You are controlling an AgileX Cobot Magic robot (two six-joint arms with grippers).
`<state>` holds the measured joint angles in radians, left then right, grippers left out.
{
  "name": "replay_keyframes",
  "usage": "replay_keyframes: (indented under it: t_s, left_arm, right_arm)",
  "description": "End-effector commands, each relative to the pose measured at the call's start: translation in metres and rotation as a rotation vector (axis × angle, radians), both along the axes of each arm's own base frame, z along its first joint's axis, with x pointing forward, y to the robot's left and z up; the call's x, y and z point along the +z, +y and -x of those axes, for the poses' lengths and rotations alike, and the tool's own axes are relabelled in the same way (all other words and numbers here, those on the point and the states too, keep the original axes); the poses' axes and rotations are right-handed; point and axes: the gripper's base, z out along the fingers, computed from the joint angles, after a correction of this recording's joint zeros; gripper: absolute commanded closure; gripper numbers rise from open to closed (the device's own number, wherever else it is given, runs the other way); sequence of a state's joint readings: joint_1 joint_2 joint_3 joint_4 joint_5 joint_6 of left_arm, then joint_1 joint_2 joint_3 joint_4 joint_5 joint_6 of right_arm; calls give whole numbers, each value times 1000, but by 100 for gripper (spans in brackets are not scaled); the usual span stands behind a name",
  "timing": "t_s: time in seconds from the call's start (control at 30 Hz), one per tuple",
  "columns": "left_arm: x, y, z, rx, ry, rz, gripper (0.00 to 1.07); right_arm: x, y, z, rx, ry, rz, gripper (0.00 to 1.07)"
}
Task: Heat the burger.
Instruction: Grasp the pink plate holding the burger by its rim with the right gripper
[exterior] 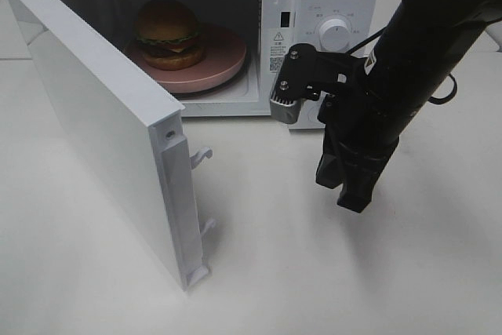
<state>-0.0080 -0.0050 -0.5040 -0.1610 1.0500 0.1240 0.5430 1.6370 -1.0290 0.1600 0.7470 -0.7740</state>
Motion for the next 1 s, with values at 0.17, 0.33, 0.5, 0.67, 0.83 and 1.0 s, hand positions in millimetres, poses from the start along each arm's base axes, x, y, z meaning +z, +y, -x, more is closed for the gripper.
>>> replay_keyframes:
  t_s: [0.17,0.33,0.5,0.67,0.83,1.0]
  left_arm:
    - [0,0,2,2,-28,5,6]
    - [0,0,2,2,-28,5,6]
    - [0,0,2,2,-28,5,6]
    - [0,0,2,2,-28,5,6]
    - [0,0,2,2,-28,5,6]
    - [0,0,2,2,-28,5,6]
  right_arm:
    - [9,-3,-4,303,-100,72,104]
    - [10,-6,-7,506,-173,138,103]
    - [13,-5,-16,580,-290,171,101]
    - [16,-1,-24,614,-402,163,97]
    - [19,2,-29,621,-476,151,86]
    - [24,7,-36,580,-575,112,42]
